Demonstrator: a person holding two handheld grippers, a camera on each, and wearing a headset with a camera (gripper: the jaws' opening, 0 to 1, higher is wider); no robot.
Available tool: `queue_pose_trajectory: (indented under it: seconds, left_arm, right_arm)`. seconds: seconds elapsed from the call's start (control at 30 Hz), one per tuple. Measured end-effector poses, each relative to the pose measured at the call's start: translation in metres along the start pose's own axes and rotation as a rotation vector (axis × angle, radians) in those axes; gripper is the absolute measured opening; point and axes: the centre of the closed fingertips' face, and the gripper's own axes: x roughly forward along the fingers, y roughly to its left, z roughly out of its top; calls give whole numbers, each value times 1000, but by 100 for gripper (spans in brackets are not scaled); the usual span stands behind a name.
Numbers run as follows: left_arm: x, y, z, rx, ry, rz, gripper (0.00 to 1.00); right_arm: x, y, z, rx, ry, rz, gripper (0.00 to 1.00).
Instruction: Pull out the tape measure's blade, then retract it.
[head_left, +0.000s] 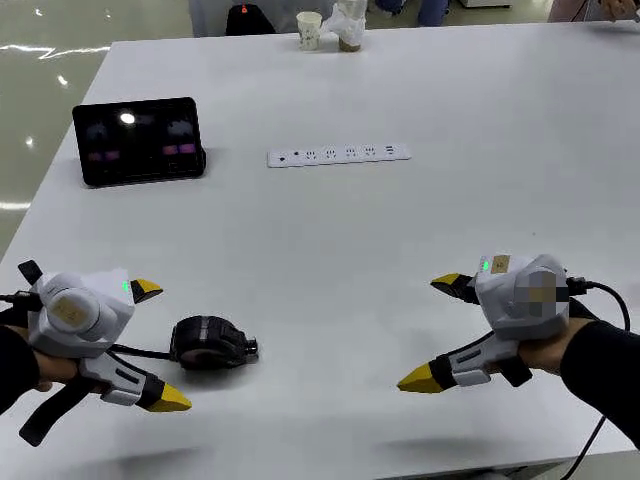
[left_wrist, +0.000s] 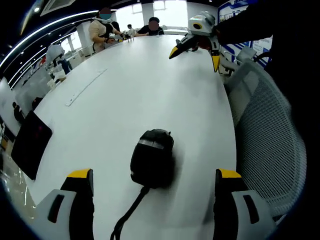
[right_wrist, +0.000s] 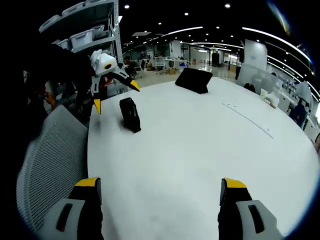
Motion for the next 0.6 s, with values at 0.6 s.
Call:
queue_pose_trajectory:
  seconds: [0.6]
  left_arm:
    - [17, 7, 4, 51, 67, -33, 82]
  right_arm:
    - [47, 13, 31, -145, 48, 83, 99]
